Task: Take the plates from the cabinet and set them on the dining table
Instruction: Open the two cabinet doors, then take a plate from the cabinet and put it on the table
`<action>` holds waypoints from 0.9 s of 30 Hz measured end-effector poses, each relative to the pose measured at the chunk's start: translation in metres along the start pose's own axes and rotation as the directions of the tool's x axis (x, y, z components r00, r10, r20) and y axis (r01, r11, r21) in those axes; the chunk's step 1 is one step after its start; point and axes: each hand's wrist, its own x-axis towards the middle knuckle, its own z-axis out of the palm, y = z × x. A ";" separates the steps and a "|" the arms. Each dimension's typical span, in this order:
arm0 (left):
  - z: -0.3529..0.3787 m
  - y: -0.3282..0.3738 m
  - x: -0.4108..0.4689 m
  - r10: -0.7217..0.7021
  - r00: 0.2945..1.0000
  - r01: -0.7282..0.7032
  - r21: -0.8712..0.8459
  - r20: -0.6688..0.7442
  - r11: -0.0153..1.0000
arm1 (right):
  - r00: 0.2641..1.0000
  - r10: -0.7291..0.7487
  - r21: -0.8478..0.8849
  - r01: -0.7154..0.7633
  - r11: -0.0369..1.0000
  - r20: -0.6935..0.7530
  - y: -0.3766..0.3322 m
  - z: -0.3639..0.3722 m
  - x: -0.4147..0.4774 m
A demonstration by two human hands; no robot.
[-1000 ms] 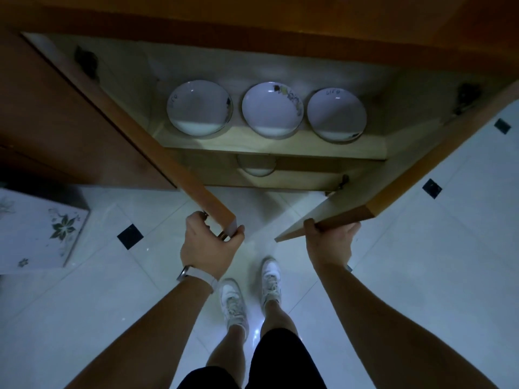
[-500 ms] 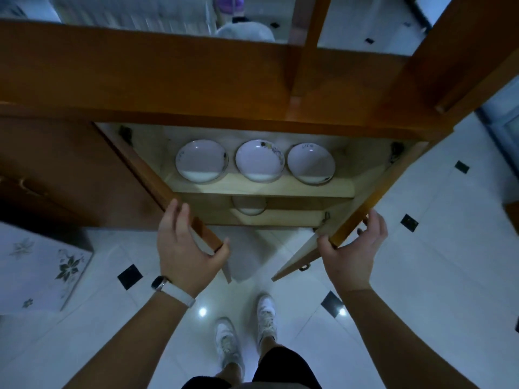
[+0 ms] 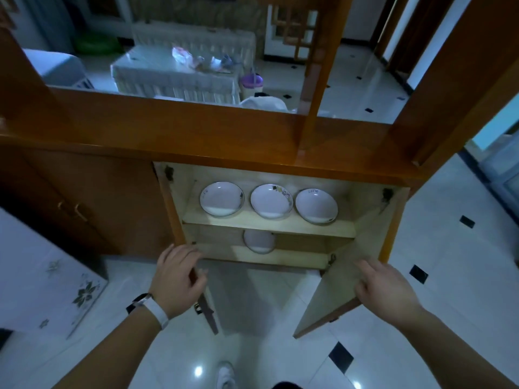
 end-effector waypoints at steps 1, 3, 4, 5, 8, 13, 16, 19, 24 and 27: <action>-0.007 -0.003 -0.003 -0.009 1.000 0.009 0.017 0.012 1.000 | 0.999 0.009 -0.020 -0.008 1.000 0.037 0.006 0.000 -0.002; -0.020 -0.007 -0.009 -0.019 0.998 0.013 0.082 0.064 0.997 | 0.997 0.024 -0.038 -0.021 0.999 0.077 0.015 0.001 -0.007; -0.026 -0.008 -0.012 -0.026 0.995 0.014 0.128 0.092 0.992 | 0.996 0.031 -0.038 -0.028 0.999 0.086 0.019 0.001 -0.011; -0.032 -0.009 -0.015 -0.046 0.992 0.026 0.169 0.118 0.985 | 0.995 0.034 -0.032 -0.031 0.999 0.095 0.023 0.001 -0.015; -0.047 -0.009 -0.024 -0.125 0.975 0.080 0.238 0.181 0.968 | 0.992 0.019 -0.037 -0.015 0.999 0.123 0.037 0.002 -0.032; -0.041 -0.008 -0.038 -0.233 0.946 0.138 0.371 0.225 0.918 | 0.992 0.017 -0.070 -0.008 0.998 0.123 0.063 0.004 -0.052; -0.032 -0.003 -0.045 -0.274 0.938 0.164 0.423 0.213 0.891 | 0.994 0.066 -0.090 -0.058 0.994 0.087 0.077 0.006 -0.062; -0.023 0.004 -0.046 -0.297 0.926 0.175 0.431 0.232 0.885 | 0.990 0.110 -0.128 -0.098 0.987 0.092 0.090 0.008 -0.070; -0.014 0.016 -0.046 -0.297 0.922 0.192 0.373 0.249 0.908 | 0.984 0.160 -0.126 -0.150 0.981 0.073 0.099 0.008 -0.073; -0.013 0.023 -0.041 -0.260 0.941 0.178 0.335 0.218 0.925 | 0.983 0.159 -0.124 -0.147 0.981 0.096 0.099 0.007 -0.070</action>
